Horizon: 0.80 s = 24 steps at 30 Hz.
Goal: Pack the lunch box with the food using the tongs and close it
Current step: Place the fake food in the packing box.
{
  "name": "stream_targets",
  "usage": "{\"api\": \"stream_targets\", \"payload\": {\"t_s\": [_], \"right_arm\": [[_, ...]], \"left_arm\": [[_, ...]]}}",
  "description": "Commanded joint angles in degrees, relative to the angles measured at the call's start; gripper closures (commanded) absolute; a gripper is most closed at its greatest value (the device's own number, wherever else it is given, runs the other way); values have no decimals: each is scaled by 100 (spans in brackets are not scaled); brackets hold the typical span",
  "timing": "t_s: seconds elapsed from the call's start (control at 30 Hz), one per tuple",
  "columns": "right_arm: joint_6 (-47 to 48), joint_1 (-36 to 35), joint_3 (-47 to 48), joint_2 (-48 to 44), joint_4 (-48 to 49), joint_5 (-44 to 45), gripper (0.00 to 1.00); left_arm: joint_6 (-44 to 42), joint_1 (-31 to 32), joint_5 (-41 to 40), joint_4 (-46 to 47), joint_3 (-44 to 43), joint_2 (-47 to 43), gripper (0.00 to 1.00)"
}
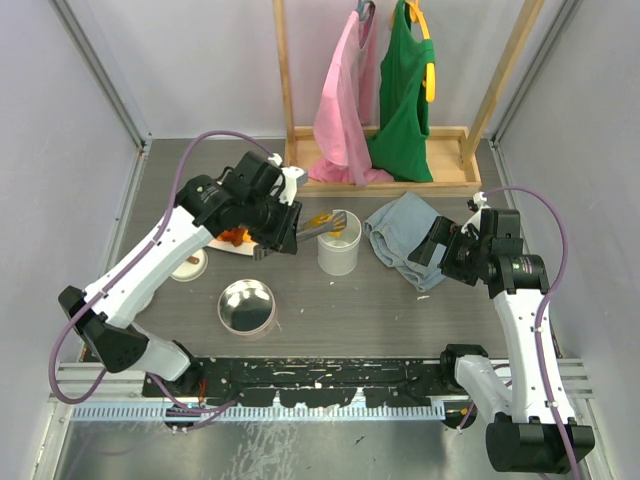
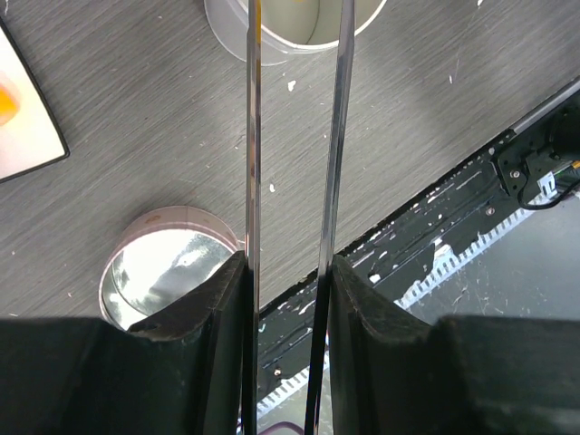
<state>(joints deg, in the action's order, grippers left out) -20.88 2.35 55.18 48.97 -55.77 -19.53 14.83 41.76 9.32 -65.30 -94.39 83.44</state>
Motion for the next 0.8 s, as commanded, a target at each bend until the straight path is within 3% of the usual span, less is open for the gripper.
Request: {"api": "stream_targets", "payload": {"t_s": [0.0, 0.77], "right_arm": [[85, -33, 58, -94, 234, 20, 1], [85, -68, 32, -120, 259, 53, 1]], "left_arm": [[64, 62, -145, 404, -250, -2, 74], [29, 276, -174, 470, -306, 271, 63]]}}
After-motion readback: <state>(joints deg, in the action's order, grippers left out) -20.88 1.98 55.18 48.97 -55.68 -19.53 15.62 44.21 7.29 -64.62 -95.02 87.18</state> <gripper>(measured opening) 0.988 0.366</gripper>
